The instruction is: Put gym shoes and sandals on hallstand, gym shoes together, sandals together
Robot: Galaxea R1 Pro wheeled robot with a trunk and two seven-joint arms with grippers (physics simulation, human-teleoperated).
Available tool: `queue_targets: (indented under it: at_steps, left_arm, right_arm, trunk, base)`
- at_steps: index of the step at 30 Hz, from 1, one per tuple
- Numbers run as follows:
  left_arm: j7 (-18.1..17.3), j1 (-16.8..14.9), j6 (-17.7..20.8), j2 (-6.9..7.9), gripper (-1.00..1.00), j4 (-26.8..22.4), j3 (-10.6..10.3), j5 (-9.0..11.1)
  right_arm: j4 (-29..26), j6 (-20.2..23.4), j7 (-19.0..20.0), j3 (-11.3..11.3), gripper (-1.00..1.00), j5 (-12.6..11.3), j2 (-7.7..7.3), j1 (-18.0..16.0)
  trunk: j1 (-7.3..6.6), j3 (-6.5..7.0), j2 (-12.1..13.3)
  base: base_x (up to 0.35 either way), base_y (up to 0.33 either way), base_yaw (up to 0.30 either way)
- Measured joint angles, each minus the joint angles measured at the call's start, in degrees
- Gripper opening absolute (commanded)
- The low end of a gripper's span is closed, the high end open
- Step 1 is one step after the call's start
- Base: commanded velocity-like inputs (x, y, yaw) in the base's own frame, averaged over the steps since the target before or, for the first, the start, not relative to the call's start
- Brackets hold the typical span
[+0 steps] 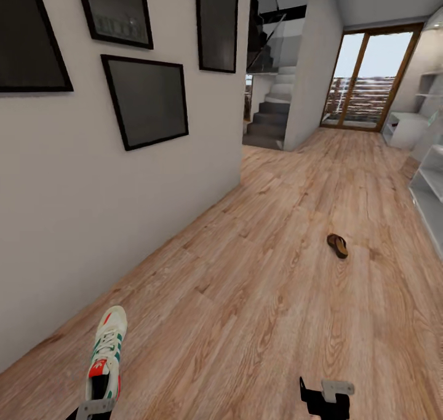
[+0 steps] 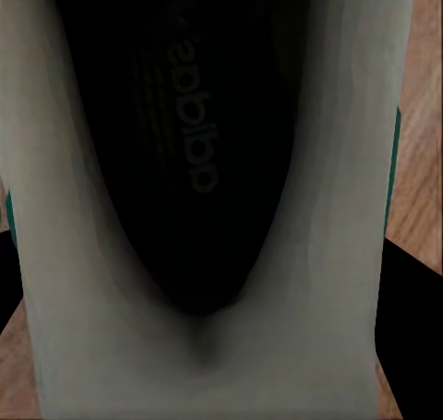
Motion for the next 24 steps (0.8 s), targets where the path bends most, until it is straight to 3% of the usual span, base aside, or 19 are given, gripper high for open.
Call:
queue_targets:
  at_steps: [24]
  left_arm:
    - [0.00, 0.00, 0.00, 0.00, -1.00, 0.00, 0.01, 0.00]
  right_arm:
    - [0.00, 0.01, 0.01, 0.06, 1.00, 0.00, 0.01, 0.00]
  trunk:
    - [0.00, 0.00, 0.00]
  base:
    - [0.333, -0.027, -0.276]
